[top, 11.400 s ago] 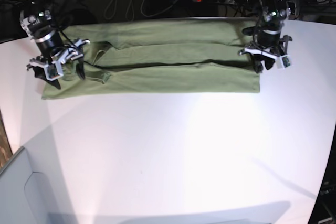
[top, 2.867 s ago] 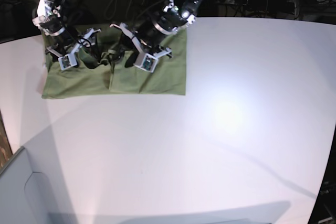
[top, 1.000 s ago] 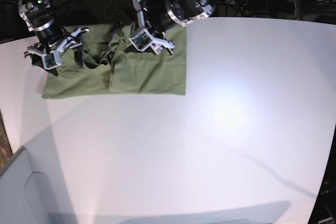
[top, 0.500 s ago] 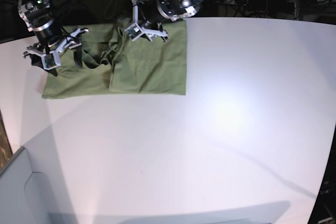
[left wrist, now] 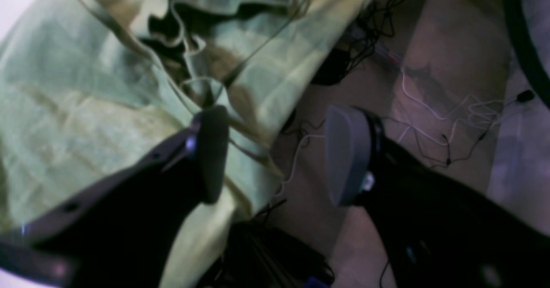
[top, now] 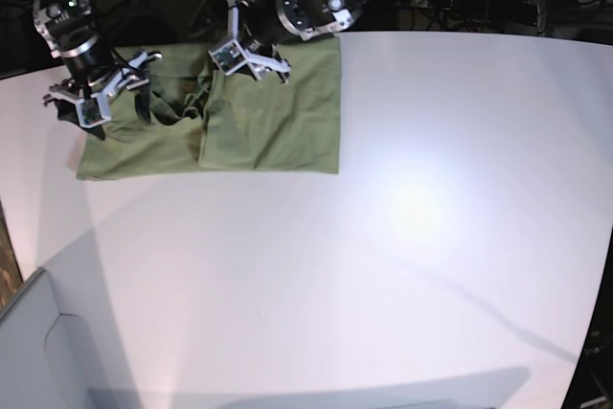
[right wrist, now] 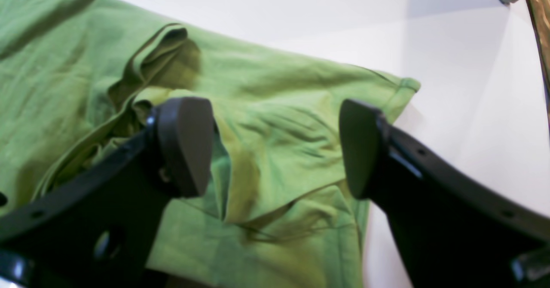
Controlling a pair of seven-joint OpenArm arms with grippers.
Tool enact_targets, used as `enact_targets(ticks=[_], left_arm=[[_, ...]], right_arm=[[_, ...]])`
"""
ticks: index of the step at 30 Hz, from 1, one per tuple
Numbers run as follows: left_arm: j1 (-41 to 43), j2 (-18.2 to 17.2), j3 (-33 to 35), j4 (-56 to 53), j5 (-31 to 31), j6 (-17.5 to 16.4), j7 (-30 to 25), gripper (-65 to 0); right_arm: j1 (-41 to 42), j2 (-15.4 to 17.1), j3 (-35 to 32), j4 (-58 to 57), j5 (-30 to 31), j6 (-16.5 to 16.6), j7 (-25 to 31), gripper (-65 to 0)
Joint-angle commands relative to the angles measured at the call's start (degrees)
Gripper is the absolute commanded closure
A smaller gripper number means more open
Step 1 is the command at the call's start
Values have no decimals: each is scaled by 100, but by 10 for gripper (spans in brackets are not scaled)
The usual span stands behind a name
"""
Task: Fold the T-shirt properly
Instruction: 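Release the folded end and raise the left gripper away from the shirt, then lift the strip's other end with the right gripper and fold it over the stack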
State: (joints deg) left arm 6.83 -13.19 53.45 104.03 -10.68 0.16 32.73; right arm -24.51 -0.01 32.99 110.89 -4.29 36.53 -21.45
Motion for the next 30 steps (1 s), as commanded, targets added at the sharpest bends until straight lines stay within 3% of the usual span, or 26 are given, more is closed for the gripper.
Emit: enact_targets(ticks=[1,4,8,15,19,26,30], left_arm=[[-11,40,4,151,-36,6,-121,-346],[-11,-22,-31,344,-27,23,-121,-345],[262,-373,-752,679,-27,32,-121,-345],[1071,-364,-2993,802,-27,-3,-121,-345],[1343,-356,-3793,793,-36,-3,-121,-345],[1475,-356,-4382,775,-36,-3,-121,-345],[1440,-57,-4655,582,-36,-3,-121,-345]], right_arm=[[-15,41,98,124,109,70,154,-446],[20,32,406,89,109,70,154,-453],[196,49,626,-140,109,70,145,-511],[706,76,1004,-1159,109,70,145,-523],[970,146,1233,-1775,100,70,145,-523],[1058,252,1241,-2443,91,70,145,-523],[952,208,1197,-2461,91,70,145,-520]])
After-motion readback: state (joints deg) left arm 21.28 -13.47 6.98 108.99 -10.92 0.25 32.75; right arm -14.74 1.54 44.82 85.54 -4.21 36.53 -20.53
